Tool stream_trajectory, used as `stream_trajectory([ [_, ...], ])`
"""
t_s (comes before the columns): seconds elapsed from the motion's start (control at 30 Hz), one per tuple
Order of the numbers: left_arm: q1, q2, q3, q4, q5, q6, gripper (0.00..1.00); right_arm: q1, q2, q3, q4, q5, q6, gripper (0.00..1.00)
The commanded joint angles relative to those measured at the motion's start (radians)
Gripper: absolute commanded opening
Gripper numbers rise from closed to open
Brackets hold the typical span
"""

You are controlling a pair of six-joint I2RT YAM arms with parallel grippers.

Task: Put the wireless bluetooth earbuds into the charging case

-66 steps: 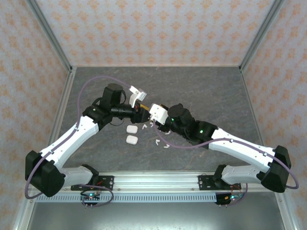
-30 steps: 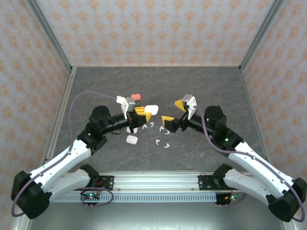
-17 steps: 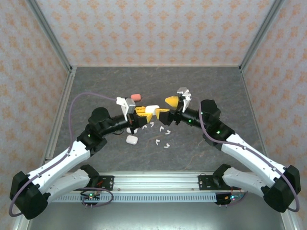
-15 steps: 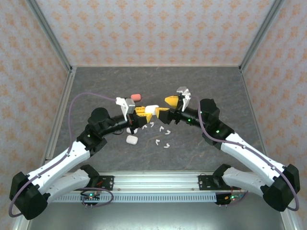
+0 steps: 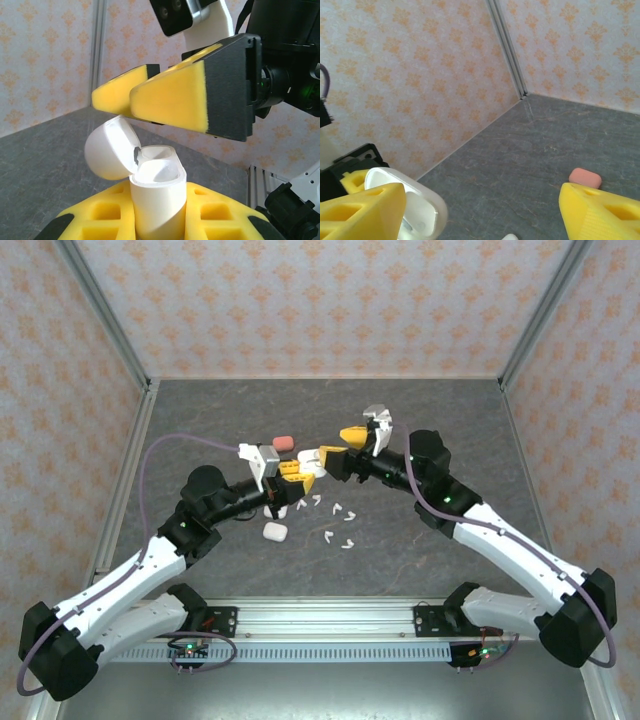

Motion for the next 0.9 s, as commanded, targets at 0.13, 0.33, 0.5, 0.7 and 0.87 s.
stream_trajectory([
  [0.13, -0.008, -0.039, -0.023, -0.005, -0.037, 0.102, 0.00, -0.056, -0.081, 0.053, -0.068, -0.031, 0.077, 0.82],
  [0.33, -0.008, -0.111, -0.085, -0.021, -0.133, 0.172, 0.00, -0.071, -0.123, 0.097, -0.360, 0.090, 0.020, 0.81],
  [0.5, -0.008, -0.181, -0.124, -0.020, -0.158, 0.188, 0.00, -0.070, -0.061, 0.070, -0.525, 0.191, 0.039, 0.73],
  [0.7, -0.008, -0.229, -0.133, -0.006, -0.148, 0.172, 0.00, -0.067, 0.095, -0.007, -0.514, 0.123, 0.127, 0.60],
  [0.87, -0.009, -0.250, -0.133, -0.021, -0.152, 0.171, 0.00, -0.028, 0.256, -0.022, -0.480, 0.143, 0.103, 0.52],
])
